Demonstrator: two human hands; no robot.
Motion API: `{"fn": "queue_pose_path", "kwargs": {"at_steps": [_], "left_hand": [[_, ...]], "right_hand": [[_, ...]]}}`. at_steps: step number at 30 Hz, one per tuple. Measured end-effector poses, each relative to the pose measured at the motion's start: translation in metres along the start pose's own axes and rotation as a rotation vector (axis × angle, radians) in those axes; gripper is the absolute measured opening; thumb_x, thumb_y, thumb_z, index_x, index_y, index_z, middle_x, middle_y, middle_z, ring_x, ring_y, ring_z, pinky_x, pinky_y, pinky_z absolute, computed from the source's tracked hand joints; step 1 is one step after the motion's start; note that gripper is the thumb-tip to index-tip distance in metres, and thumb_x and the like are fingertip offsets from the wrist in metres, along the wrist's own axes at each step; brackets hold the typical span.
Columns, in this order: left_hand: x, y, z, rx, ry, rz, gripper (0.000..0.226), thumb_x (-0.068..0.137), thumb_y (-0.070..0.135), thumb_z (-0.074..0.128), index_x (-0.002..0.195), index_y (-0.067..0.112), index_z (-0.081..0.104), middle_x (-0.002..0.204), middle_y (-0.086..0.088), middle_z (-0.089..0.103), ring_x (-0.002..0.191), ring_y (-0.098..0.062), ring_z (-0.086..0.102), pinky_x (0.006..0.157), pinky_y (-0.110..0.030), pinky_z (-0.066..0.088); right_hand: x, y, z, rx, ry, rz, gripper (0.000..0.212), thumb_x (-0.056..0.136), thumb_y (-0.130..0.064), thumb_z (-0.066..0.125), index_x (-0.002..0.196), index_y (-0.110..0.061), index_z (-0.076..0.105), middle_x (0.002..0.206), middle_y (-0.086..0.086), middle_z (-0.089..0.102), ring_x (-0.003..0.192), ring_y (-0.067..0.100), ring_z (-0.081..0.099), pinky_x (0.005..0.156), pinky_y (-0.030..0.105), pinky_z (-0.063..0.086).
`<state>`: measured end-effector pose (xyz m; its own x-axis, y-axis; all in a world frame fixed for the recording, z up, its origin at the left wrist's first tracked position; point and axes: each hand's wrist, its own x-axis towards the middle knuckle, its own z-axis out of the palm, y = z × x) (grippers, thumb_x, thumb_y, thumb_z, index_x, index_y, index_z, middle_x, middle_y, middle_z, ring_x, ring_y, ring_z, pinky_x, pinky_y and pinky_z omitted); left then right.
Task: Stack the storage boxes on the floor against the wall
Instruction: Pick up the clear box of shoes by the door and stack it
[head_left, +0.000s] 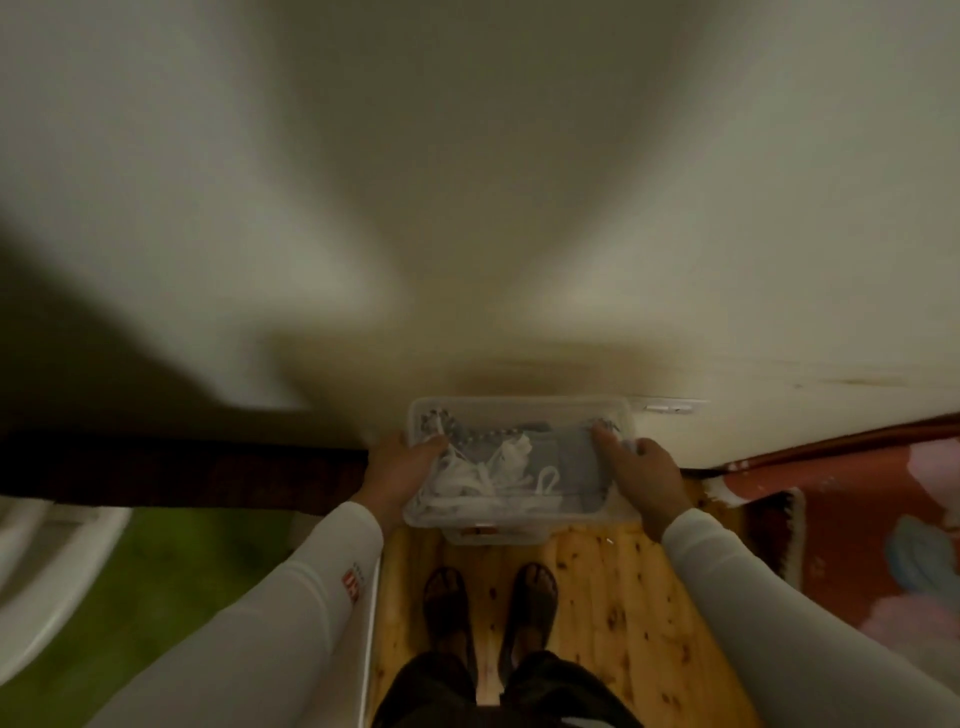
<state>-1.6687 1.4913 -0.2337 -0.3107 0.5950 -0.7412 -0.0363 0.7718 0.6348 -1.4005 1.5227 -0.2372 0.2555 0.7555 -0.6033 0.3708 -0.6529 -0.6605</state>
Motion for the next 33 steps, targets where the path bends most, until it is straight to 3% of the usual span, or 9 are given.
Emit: {"fn": "queue_pose_path", "kwargs": {"at_steps": [6,10,14,18,21,24,29,33], "left_hand": [[0.037,-0.015,0.006,0.053,0.049,-0.074,0.060,0.082,0.037,0.072,0.130,0.007,0.054,0.123,-0.015,0.061,0.104,-0.033,0.063,0.091,-0.046,0.053],[0.062,-0.026,0.011,0.071,0.056,-0.084,0.055,0.082,0.036,0.071,0.127,0.008,0.058,0.120,-0.013,0.064,0.101,-0.029,0.064,0.088,-0.041,0.054],[0.079,-0.034,0.019,0.092,0.041,-0.108,0.054,0.082,0.038,0.072,0.126,0.008,0.060,0.117,-0.012,0.066,0.099,-0.027,0.065,0.087,-0.041,0.055],[0.095,-0.036,0.024,0.086,0.050,-0.082,0.050,0.082,0.037,0.073,0.122,0.008,0.061,0.113,-0.009,0.067,0.085,-0.019,0.066,0.066,-0.027,0.053],[0.107,-0.039,0.027,0.070,0.051,-0.101,0.055,0.081,0.037,0.075,0.125,0.008,0.059,0.116,-0.010,0.066,0.093,-0.022,0.066,0.071,-0.031,0.054],[0.116,-0.040,0.030,0.062,0.056,-0.094,0.052,0.080,0.036,0.076,0.122,0.008,0.061,0.111,-0.008,0.068,0.089,-0.020,0.067,0.063,-0.027,0.054],[0.127,-0.041,0.035,0.061,0.040,-0.104,0.048,0.081,0.033,0.075,0.119,0.007,0.062,0.112,-0.011,0.068,0.097,-0.026,0.067,0.087,-0.042,0.055],[0.132,-0.044,0.040,0.024,0.013,-0.096,0.040,0.082,0.029,0.075,0.115,0.010,0.063,0.109,-0.008,0.069,0.093,-0.022,0.067,0.080,-0.037,0.056]], "right_hand": [[0.037,0.014,0.021,-0.024,-0.051,0.051,0.057,0.080,-0.065,0.059,0.109,-0.016,0.055,0.092,0.000,0.060,0.078,0.014,0.056,0.053,0.025,0.041],[0.059,0.025,0.034,-0.067,-0.052,0.066,0.049,0.083,-0.058,0.060,0.106,-0.014,0.056,0.099,0.004,0.060,0.083,0.019,0.057,0.067,0.030,0.045],[0.073,0.036,0.041,-0.035,-0.035,0.076,0.045,0.081,-0.057,0.063,0.099,-0.017,0.056,0.085,-0.008,0.057,0.075,0.009,0.054,0.053,0.023,0.039],[0.087,0.040,0.045,-0.006,-0.038,0.085,0.042,0.081,-0.057,0.064,0.098,-0.019,0.056,0.087,-0.007,0.060,0.076,0.009,0.057,0.056,0.024,0.042],[0.097,0.043,0.048,0.013,-0.042,0.083,0.040,0.082,-0.055,0.064,0.099,-0.020,0.056,0.089,-0.006,0.061,0.078,0.011,0.057,0.058,0.024,0.043],[0.105,0.046,0.050,0.031,-0.060,0.083,0.032,0.083,-0.053,0.065,0.093,-0.023,0.056,0.088,-0.006,0.062,0.078,0.011,0.059,0.057,0.024,0.043],[0.118,0.054,0.052,0.064,-0.076,0.106,0.029,0.081,-0.053,0.067,0.084,-0.025,0.060,0.087,-0.002,0.067,0.079,0.017,0.062,0.064,0.027,0.047],[0.126,0.063,0.053,0.097,-0.059,0.118,0.026,0.082,-0.050,0.068,0.087,-0.025,0.062,0.086,-0.003,0.067,0.075,0.013,0.062,0.060,0.025,0.046]]}}
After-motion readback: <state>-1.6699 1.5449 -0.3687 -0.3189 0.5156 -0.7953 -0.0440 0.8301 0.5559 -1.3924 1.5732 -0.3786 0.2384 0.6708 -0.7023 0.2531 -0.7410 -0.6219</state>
